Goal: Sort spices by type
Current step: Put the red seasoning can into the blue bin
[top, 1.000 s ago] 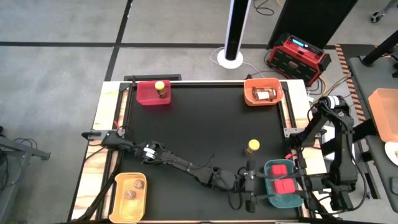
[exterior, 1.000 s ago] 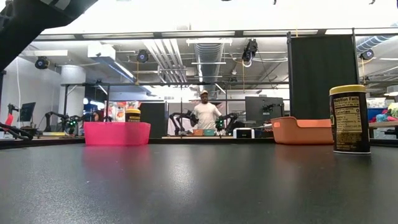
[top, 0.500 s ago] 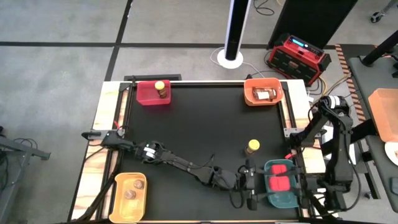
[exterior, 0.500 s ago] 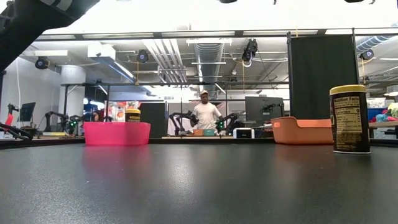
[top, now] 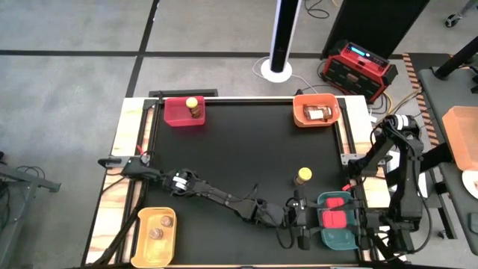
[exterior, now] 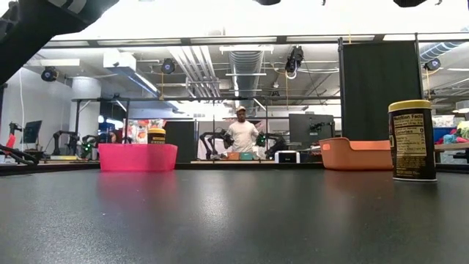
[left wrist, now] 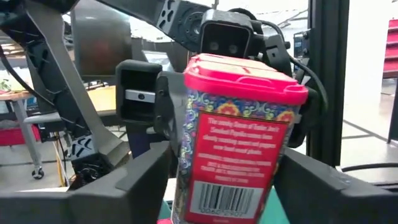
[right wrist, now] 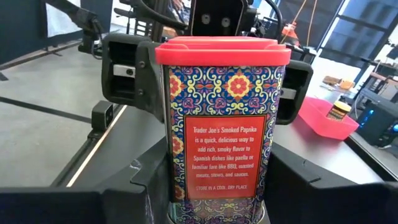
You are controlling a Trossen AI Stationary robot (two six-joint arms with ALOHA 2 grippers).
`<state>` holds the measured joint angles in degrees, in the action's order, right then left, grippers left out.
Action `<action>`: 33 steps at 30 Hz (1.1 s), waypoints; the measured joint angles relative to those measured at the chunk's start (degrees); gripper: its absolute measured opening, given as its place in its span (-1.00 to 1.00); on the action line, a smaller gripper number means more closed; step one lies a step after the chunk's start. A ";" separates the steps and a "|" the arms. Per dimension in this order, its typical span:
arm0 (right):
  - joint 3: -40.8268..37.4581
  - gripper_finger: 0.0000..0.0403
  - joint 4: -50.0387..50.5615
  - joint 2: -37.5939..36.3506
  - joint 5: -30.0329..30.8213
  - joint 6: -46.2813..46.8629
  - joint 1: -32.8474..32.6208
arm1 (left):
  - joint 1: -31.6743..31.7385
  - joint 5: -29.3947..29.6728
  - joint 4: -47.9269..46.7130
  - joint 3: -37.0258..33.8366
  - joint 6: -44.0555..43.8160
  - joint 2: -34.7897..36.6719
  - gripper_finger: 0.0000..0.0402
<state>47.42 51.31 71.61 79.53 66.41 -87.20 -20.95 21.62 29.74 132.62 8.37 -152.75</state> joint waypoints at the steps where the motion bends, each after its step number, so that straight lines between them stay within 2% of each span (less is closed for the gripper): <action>1: -0.01 -0.10 -0.14 0.00 -0.02 0.00 0.06 | 0.02 -0.11 -0.06 0.00 0.22 0.00 0.16; 4: -0.02 -0.09 -1.07 0.02 -0.07 0.27 0.15 | -0.07 0.04 -0.26 0.00 1.42 0.00 -0.06; 6: -0.02 -0.02 -1.02 0.02 -0.13 0.21 0.15 | -0.04 -0.06 -0.24 0.00 1.45 0.00 -0.16; 11: 0.37 0.22 -0.66 0.02 -2.78 0.72 0.26 | -0.13 0.99 -0.50 0.00 1.23 0.00 -0.17; 14: 2.33 0.28 -0.60 -0.19 -7.41 0.79 0.38 | -0.65 3.24 -2.31 0.00 1.65 0.00 -0.12; 19: 8.12 0.28 2.64 -1.01 -18.73 1.80 1.36 | -1.34 3.86 -6.23 0.09 1.07 0.00 -0.08; 23: 13.40 0.22 10.99 -0.84 -29.14 6.36 3.03 | -1.67 5.12 -8.24 0.09 0.06 0.00 -0.12; 27: 17.35 0.16 19.34 0.05 -38.20 11.72 3.92 | -2.17 10.35 -9.12 0.02 -0.62 0.00 -0.12; 30: 20.38 0.14 24.28 0.65 -41.38 13.76 4.11 | -2.73 16.74 -13.77 0.02 -2.29 0.33 -0.09; 33: 23.06 0.13 26.91 1.11 -43.21 13.60 4.15 | -3.01 17.79 -18.19 0.01 -5.53 0.44 -0.09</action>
<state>70.48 78.22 72.72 36.32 80.01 -83.05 -23.97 39.41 11.55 132.62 2.84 -152.31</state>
